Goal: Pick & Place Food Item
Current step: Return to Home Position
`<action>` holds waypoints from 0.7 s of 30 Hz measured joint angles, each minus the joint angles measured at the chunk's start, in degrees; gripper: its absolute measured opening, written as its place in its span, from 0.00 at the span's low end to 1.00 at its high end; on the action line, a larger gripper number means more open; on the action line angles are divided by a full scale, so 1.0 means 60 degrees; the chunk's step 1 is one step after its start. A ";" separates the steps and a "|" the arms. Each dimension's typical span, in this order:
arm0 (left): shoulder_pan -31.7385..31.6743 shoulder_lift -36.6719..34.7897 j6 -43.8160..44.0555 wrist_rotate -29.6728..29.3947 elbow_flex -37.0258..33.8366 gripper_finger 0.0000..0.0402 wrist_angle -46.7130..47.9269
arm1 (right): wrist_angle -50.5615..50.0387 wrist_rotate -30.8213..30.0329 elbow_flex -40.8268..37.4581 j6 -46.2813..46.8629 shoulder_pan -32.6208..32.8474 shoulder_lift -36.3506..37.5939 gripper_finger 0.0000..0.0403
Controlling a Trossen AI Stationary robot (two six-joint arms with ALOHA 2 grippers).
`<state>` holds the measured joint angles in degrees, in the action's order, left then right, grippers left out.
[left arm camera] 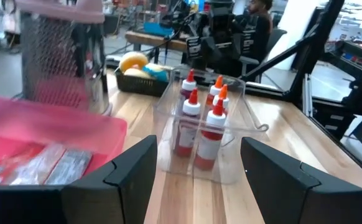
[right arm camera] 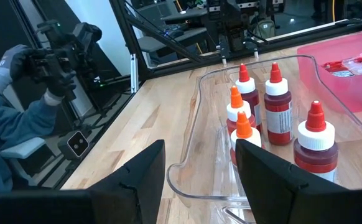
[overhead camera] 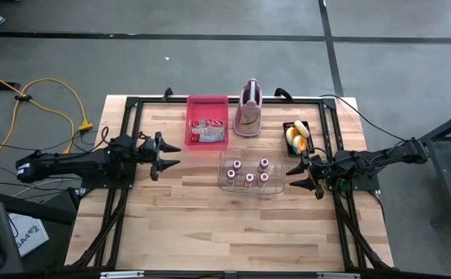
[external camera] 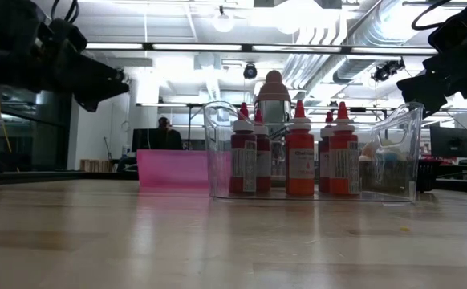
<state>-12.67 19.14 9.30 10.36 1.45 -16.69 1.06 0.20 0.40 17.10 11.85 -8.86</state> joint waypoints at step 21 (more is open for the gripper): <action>-0.0182 -0.2265 -0.0181 -0.1630 -0.0106 0.57 0.2876 | 0.0000 -0.0003 0.0000 0.0001 -0.0003 0.0003 0.45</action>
<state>-13.76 5.55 8.21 0.58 0.82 0.56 1.06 0.19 0.40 17.10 11.84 -8.84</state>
